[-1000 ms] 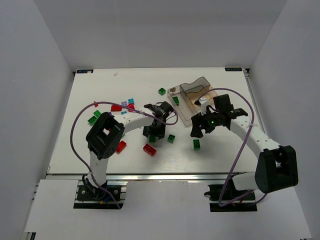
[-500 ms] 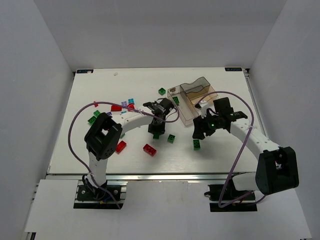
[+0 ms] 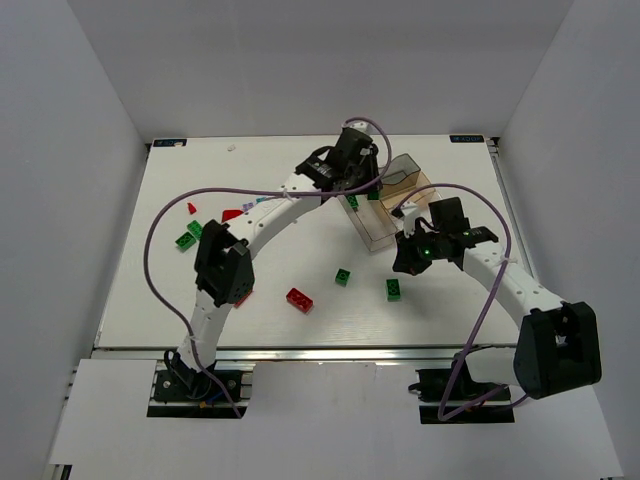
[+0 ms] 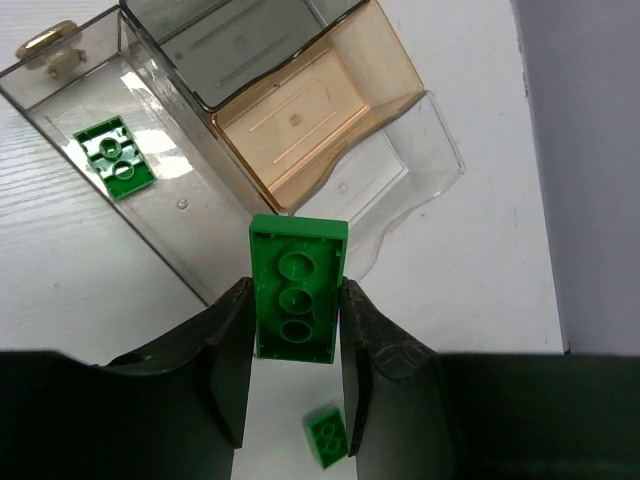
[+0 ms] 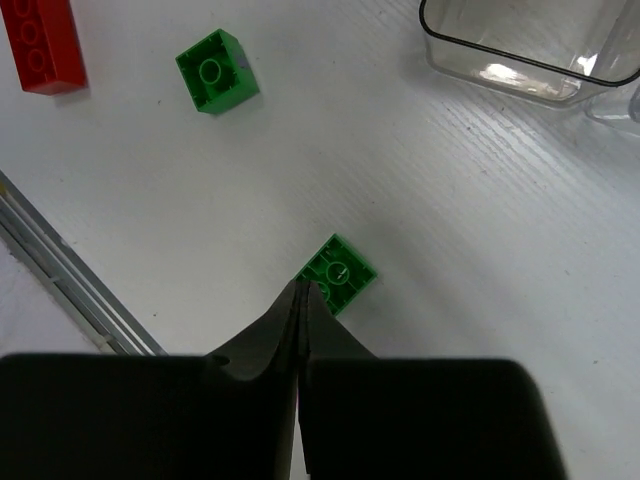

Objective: Sort the legos into containers by color

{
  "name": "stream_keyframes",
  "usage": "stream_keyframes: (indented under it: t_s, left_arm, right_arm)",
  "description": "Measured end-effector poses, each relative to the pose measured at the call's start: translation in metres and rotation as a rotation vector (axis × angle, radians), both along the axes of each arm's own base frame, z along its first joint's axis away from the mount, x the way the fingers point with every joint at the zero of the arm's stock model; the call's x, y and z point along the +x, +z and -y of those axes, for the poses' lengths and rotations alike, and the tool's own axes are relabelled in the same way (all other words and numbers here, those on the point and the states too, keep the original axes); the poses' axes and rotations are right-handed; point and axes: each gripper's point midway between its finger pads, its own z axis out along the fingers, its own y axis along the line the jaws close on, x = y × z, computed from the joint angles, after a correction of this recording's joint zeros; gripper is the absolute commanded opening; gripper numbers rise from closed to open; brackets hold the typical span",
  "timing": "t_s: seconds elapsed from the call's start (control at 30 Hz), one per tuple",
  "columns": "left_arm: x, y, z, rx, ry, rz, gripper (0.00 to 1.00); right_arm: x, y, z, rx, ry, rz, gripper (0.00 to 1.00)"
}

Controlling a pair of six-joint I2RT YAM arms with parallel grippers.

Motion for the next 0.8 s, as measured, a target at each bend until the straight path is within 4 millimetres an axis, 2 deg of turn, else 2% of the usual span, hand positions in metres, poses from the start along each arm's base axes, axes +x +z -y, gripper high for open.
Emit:
stream_keyframes:
  t_s: [0.07, 0.13, 0.23, 0.27, 0.33, 0.37, 0.4, 0.43, 0.5, 0.57, 0.8]
  left_arm:
    - [0.014, -0.013, 0.010, -0.008, 0.016, -0.011, 0.01]
    - [0.021, -0.036, 0.013, 0.008, 0.034, -0.040, 0.05]
    - [0.029, -0.076, 0.005, 0.060, 0.075, -0.097, 0.08]
    - [0.031, -0.086, 0.002, 0.074, 0.088, -0.110, 0.15]
    - [0.036, -0.101, -0.005, 0.097, 0.110, -0.129, 0.21]
    - [0.039, -0.105, -0.008, 0.101, 0.119, -0.135, 0.27]
    - [0.042, -0.107, -0.010, 0.104, 0.126, -0.139, 0.42]
    - [0.045, -0.106, -0.010, 0.099, 0.131, -0.137, 0.49]
    - [0.052, -0.102, -0.011, 0.086, 0.137, -0.129, 0.63]
    - [0.058, -0.095, -0.009, 0.062, 0.141, -0.117, 0.70]
    - [0.061, -0.087, -0.003, 0.028, 0.129, -0.102, 0.73]
  right_arm:
    - [0.001, 0.001, 0.001, -0.002, -0.003, 0.014, 0.05]
    - [-0.001, 0.001, 0.002, -0.005, -0.006, 0.020, 0.11]
    - [-0.005, -0.003, 0.004, -0.011, -0.010, 0.011, 0.19]
    - [-0.006, -0.005, 0.005, -0.012, -0.011, 0.008, 0.22]
    - [-0.008, -0.007, 0.005, -0.015, -0.012, 0.001, 0.30]
    - [-0.008, -0.008, 0.006, -0.016, -0.013, -0.001, 0.36]
    - [-0.008, -0.008, 0.006, -0.017, -0.013, 0.000, 0.41]
    - [-0.008, -0.008, 0.006, -0.018, -0.012, 0.001, 0.46]
    - [-0.008, -0.009, 0.006, -0.022, -0.011, 0.000, 0.50]
    - [-0.008, -0.012, 0.007, -0.030, -0.011, -0.008, 0.53]
    - [-0.014, -0.031, 0.007, -0.075, -0.001, -0.077, 0.57]
